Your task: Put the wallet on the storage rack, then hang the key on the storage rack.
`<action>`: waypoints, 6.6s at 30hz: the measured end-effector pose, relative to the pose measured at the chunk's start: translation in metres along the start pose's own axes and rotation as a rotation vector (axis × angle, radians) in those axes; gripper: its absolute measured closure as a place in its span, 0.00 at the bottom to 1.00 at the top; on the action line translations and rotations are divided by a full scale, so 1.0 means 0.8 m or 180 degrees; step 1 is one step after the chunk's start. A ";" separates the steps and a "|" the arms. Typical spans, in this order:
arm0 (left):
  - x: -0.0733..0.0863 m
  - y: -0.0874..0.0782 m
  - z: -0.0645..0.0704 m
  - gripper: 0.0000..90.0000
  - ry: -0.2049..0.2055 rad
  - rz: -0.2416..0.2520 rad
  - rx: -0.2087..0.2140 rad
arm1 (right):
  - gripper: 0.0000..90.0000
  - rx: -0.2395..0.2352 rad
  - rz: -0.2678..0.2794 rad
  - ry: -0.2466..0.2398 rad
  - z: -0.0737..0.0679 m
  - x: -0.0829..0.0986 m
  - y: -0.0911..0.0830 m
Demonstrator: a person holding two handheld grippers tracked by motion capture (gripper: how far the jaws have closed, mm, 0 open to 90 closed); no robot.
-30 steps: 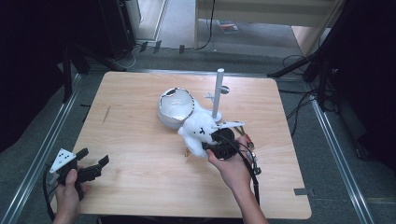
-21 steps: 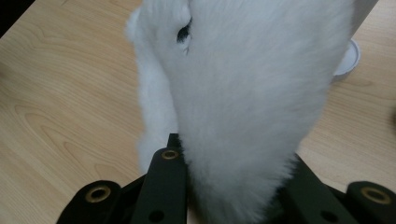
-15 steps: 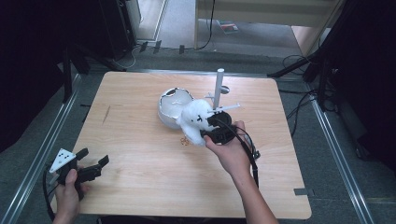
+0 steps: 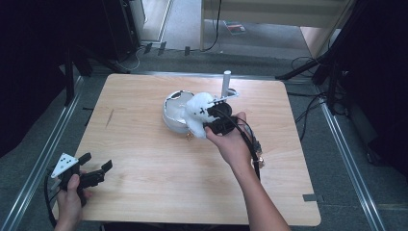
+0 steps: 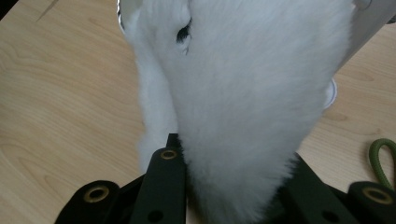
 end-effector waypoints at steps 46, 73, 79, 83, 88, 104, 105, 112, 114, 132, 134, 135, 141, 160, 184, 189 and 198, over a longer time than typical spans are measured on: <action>0.000 0.000 -0.001 0.08 -0.0013 -0.0021 0.0041 | 0.51 0.0541 -0.0041 -0.0102 -0.014 -0.072 0.084; 0.000 0.000 -0.001 0.08 0.0000 -0.0033 0.0036 | 0.85 0.0291 0.0361 0.0161 -0.016 -0.076 0.067; 0.000 0.001 0.001 0.08 0.0018 -0.0046 0.0033 | 0.85 0.0453 0.0171 0.0047 -0.014 -0.077 0.080; 0.001 0.001 0.001 0.08 0.0023 -0.0051 0.0030 | 0.85 0.0597 0.0074 -0.0167 -0.020 -0.079 0.086; 0.000 0.001 0.002 0.08 0.0024 -0.0058 0.0028 | 0.86 0.0635 -0.0008 -0.0313 -0.028 -0.085 0.091; 0.001 0.000 0.002 0.15 0.0033 -0.0033 -0.0002 | 0.85 0.1035 -0.0285 -0.0841 -0.033 -0.086 0.137; 0.001 0.000 0.002 0.15 0.0032 -0.0033 -0.0001 | 0.85 0.1035 -0.0285 -0.0841 -0.033 -0.086 0.137; 0.001 0.000 0.002 0.15 0.0032 -0.0039 0.0004 | 0.65 0.0906 -0.0137 -0.0747 -0.019 -0.081 0.146; 0.001 0.000 0.002 0.15 0.0018 -0.0034 0.0007 | 0.53 0.0774 -0.0072 -0.0714 -0.017 -0.077 0.144; 0.001 0.001 0.002 0.15 0.0047 -0.0080 0.0016 | 0.45 0.0187 0.0031 -0.0506 -0.028 -0.062 0.102; 0.001 0.002 0.002 0.15 0.0042 -0.0085 0.0021 | 0.45 0.0133 0.0016 -0.0496 -0.027 -0.059 0.100; 0.001 0.002 0.001 0.15 0.0038 -0.0094 0.0026 | 0.45 0.0111 0.0011 -0.0508 -0.026 -0.058 0.099; 0.000 0.002 0.001 0.15 0.0035 -0.0089 0.0029 | 0.45 -0.0075 0.0042 -0.0423 -0.023 -0.058 0.092; 0.000 0.002 0.001 0.15 0.0036 -0.0086 0.0027 | 0.44 -0.0400 0.0098 -0.0258 -0.020 -0.061 0.079; 0.000 0.002 0.001 0.15 0.0037 -0.0094 0.0024 | 0.42 -0.0350 0.0441 -0.0438 -0.022 -0.074 0.011; 0.000 0.002 0.002 0.15 0.0024 -0.0099 0.0021 | 0.42 -0.0339 0.0454 -0.0455 -0.021 -0.070 -0.003; 0.000 0.003 0.001 0.15 0.0054 -0.0102 0.0021 | 0.42 -0.0304 0.0463 -0.0413 -0.006 -0.059 -0.028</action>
Point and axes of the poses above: each handheld gripper's, and its own axes: y roughly forward along the jaws, x roughly out of its underside, z roughly to its right, the point moved 3 cm from there along y, roughly forward along the jaws, and after that the axes turned 8 degrees about -x, right-handed, at the moved point
